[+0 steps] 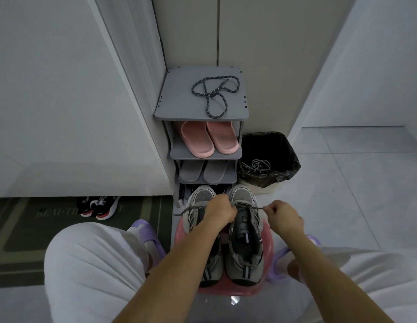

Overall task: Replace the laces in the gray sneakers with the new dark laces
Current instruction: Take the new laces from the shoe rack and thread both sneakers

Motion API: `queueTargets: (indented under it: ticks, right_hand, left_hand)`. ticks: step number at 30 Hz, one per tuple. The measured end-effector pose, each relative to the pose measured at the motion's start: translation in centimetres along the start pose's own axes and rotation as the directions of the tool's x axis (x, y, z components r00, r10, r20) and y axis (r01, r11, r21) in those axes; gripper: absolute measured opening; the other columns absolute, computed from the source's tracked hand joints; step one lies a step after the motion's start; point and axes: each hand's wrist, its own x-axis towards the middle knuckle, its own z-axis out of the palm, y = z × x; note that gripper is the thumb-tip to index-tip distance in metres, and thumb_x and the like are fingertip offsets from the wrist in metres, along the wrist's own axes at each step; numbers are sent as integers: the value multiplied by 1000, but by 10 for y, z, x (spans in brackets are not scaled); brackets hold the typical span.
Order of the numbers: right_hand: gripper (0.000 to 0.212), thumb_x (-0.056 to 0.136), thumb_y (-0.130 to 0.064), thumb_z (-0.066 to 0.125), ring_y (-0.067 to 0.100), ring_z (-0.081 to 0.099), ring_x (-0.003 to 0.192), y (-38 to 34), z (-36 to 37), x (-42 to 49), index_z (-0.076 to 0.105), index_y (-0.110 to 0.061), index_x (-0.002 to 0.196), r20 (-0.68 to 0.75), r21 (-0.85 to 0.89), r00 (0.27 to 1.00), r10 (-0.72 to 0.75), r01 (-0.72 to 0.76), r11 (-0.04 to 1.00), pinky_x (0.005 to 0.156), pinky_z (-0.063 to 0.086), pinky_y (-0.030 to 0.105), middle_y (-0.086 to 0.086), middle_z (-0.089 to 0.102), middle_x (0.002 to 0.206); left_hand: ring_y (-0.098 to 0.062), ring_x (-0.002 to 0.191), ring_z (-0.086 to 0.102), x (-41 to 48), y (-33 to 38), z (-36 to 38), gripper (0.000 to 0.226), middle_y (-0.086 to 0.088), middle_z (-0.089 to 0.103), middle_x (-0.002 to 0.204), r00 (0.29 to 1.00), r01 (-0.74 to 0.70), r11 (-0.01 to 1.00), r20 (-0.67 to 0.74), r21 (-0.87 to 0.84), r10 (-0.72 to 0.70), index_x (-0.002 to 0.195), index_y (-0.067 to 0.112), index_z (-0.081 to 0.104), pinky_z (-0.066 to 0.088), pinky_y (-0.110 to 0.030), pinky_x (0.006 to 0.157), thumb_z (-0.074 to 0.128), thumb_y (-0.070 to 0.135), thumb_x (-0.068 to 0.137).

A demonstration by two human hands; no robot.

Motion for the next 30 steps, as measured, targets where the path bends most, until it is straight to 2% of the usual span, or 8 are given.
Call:
queueTargets:
  ticks: [4, 6, 10, 13, 16, 23, 27, 30]
  right_hand:
    - [24, 94, -40, 48, 21, 52, 82, 7, 3, -6, 55, -22, 79, 75, 27, 997, 17, -20, 999, 85, 35, 35, -2, 59, 79]
    - [26, 93, -41, 51, 21, 56, 79, 10, -1, -3, 54, -24, 73, 98, 33, 995, 20, -23, 999, 86, 40, 36, -3, 60, 74]
    - [29, 90, -35, 58, 21, 54, 68, 20, -19, 4, 56, -19, 66, 139, 97, 990, -21, 8, 995, 71, 45, 32, 0, 60, 66]
    - [22, 88, -25, 64, 18, 57, 63, 32, -35, 3, 63, -9, 73, 210, 189, 975, -75, 34, 981, 66, 47, 29, 3, 64, 69]
    - [18, 84, -20, 68, 16, 58, 61, 44, -47, 1, 65, -10, 69, 254, 178, 964, -73, 27, 984, 63, 48, 26, 3, 64, 67]
    - [12, 81, -11, 69, 14, 60, 62, 47, -65, -2, 67, -11, 69, 294, 161, 952, -87, 41, 986, 58, 48, 19, 4, 67, 73]
    - [7, 84, -12, 67, 16, 56, 55, 32, -79, -9, 67, -6, 82, 205, 426, 974, -96, -1, 905, 56, 50, 18, 9, 65, 67]
    - [9, 90, -10, 61, 15, 54, 54, 13, -86, -12, 64, -3, 94, 199, 681, 977, -75, -83, 728, 58, 52, 22, 10, 64, 70]
  left_hand:
    - [-19, 69, 53, 5, 0, -4, 32, 1, 47, 61, 999, 44, 999, -4, 21, -44, 65, 13, 47, 44, -29, 67, 57, 26, 92]
    - [-20, 69, 55, 8, -6, -11, 30, -1, 51, 62, 999, 29, 997, -41, 66, -27, 70, 10, 56, 46, -31, 68, 60, 31, 91]
    - [-25, 96, 57, 8, -24, -21, 19, -11, 61, 99, 979, -101, 936, -134, 337, 154, 87, 3, 64, 47, -33, 81, 61, 22, 89]
    - [-28, 111, 48, 4, -29, -25, 20, -11, 55, 114, 968, -188, 844, -52, 503, 246, 98, 5, 66, 44, -34, 85, 58, 21, 88]
    - [-28, 102, 54, 0, -24, -23, 17, -12, 61, 99, 964, -247, 826, 47, 507, 260, 81, 10, 67, 48, -38, 79, 57, 24, 85]
    - [-21, 96, 60, 3, -35, -42, 16, 1, 62, 109, 983, -145, 915, -48, 377, 176, 101, 25, 60, 46, -32, 76, 50, 17, 92]
    - [-24, 105, 56, -3, -52, -54, 22, -3, 61, 114, 993, -64, 877, -58, 476, 104, 112, 24, 62, 48, -37, 86, 51, 20, 93]
    - [-24, 113, 50, -11, -43, -49, 27, -6, 54, 119, 974, -145, 904, -101, 402, 202, 117, 22, 62, 46, -38, 94, 53, 30, 93]
